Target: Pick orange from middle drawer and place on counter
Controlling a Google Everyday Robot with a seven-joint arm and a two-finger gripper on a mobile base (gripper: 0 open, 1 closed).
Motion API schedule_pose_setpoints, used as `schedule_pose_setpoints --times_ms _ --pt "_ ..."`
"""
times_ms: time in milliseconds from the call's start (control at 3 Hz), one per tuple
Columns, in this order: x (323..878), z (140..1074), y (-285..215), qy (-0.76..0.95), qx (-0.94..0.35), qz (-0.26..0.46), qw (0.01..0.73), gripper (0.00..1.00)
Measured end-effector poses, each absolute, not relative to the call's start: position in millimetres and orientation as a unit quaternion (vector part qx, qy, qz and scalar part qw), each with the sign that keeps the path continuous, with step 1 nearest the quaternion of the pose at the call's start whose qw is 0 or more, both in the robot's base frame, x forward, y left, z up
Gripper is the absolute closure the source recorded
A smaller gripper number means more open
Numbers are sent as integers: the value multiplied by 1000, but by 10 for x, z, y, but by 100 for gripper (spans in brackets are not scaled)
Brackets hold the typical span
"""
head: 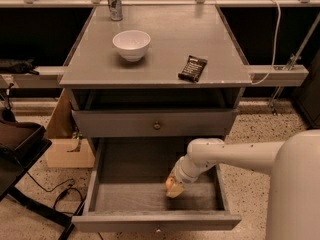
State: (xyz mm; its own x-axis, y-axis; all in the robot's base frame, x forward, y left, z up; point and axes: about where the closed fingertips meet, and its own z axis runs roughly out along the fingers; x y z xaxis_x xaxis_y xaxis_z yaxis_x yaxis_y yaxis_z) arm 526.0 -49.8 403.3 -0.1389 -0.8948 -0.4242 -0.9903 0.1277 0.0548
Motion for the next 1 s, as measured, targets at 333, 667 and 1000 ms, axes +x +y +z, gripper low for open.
schedule_pose_setpoints --times_ms 333,667,1000 --pt "4996 4748 -330 743 -643 157 98 100" --pt "5100 5792 -217 753 -637 136 89 100" --pt "5348 6900 -251 766 -625 105 107 100"
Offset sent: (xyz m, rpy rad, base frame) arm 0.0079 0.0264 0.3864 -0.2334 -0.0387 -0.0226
